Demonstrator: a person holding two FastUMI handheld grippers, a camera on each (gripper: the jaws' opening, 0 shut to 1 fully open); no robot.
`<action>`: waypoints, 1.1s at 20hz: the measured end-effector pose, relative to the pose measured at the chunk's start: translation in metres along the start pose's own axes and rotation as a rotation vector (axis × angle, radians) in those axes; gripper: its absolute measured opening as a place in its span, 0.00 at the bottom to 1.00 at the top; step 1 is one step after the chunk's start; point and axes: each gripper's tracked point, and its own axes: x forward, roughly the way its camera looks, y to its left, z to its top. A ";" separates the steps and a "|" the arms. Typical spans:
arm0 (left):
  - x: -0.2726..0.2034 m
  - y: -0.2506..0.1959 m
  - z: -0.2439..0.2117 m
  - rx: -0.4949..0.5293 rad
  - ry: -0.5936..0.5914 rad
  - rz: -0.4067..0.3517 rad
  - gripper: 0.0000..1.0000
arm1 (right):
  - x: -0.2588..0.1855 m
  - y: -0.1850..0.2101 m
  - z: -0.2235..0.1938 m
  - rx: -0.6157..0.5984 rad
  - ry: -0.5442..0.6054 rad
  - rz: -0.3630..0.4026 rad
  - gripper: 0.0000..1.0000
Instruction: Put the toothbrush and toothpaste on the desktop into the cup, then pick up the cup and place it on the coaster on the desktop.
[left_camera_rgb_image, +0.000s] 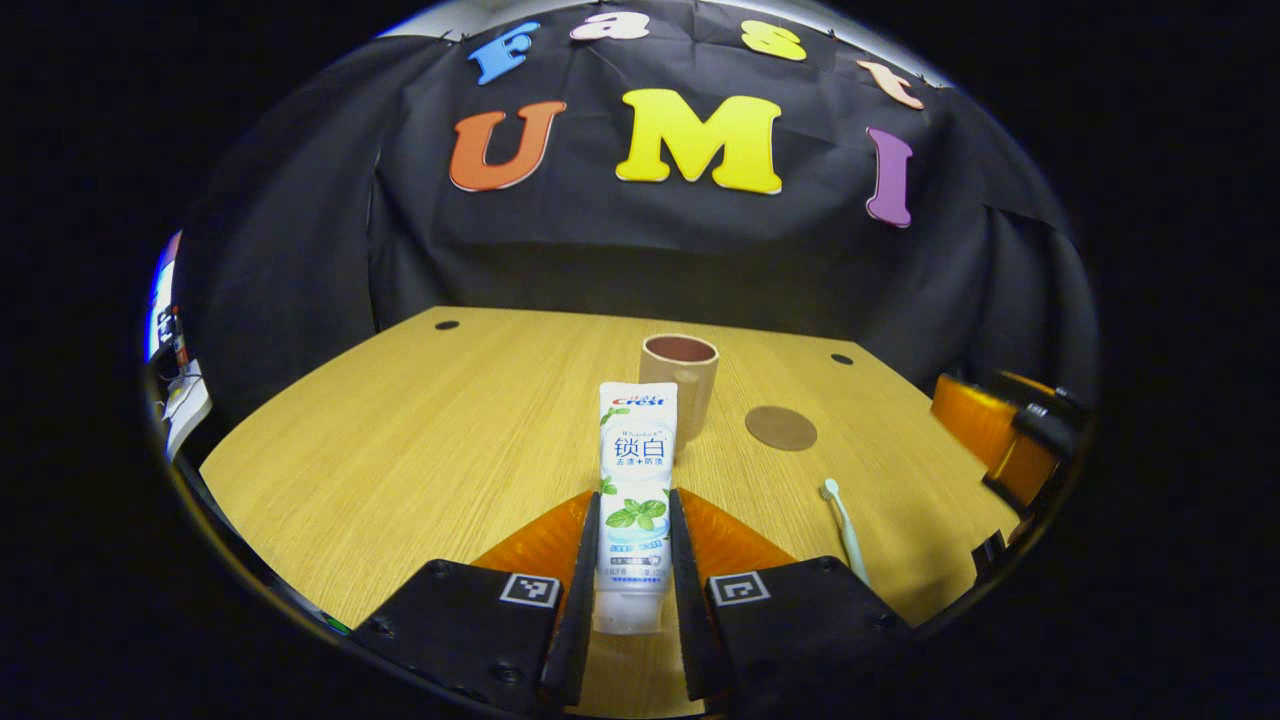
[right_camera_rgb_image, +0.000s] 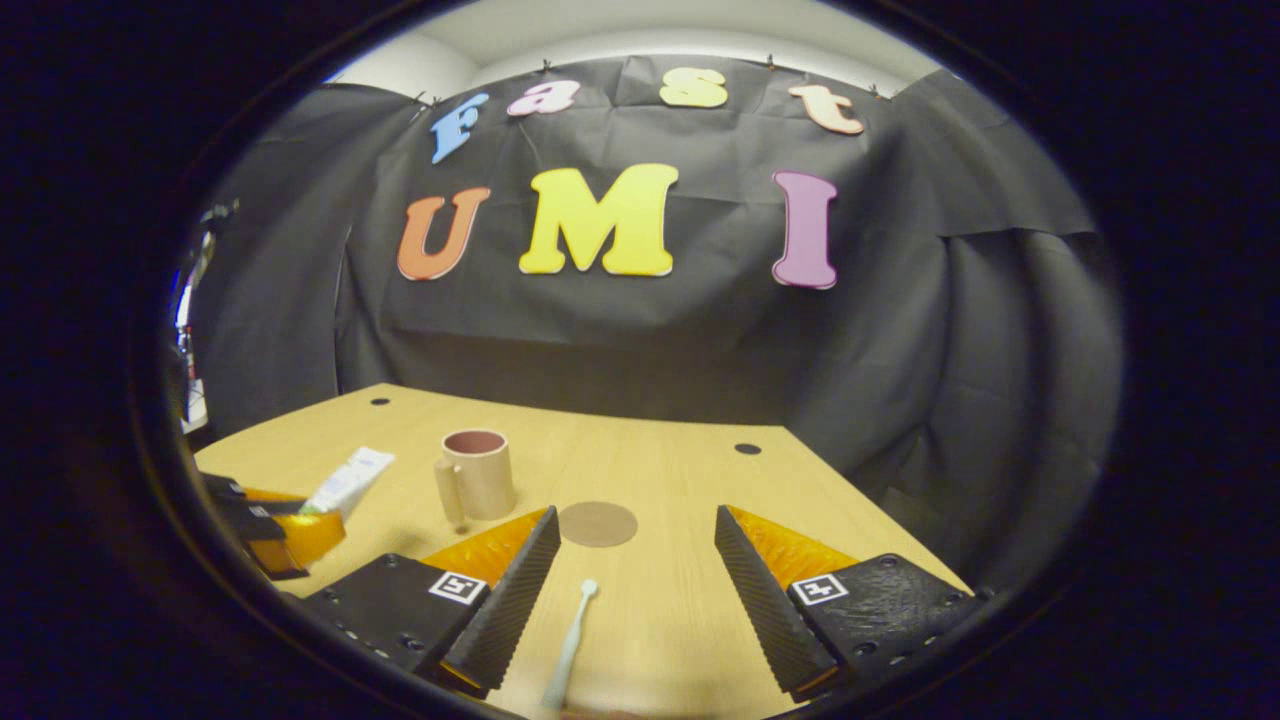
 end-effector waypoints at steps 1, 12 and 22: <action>-0.005 0.001 0.009 0.006 -0.042 0.010 0.40 | 0.006 0.006 -0.016 -0.002 0.056 0.001 0.95; -0.012 0.004 0.021 -0.048 -0.093 0.008 0.40 | 0.032 0.048 -0.115 0.037 0.415 0.085 0.81; -0.001 0.001 0.006 -0.068 -0.036 -0.007 0.40 | 0.047 0.049 -0.117 0.121 0.430 0.177 0.05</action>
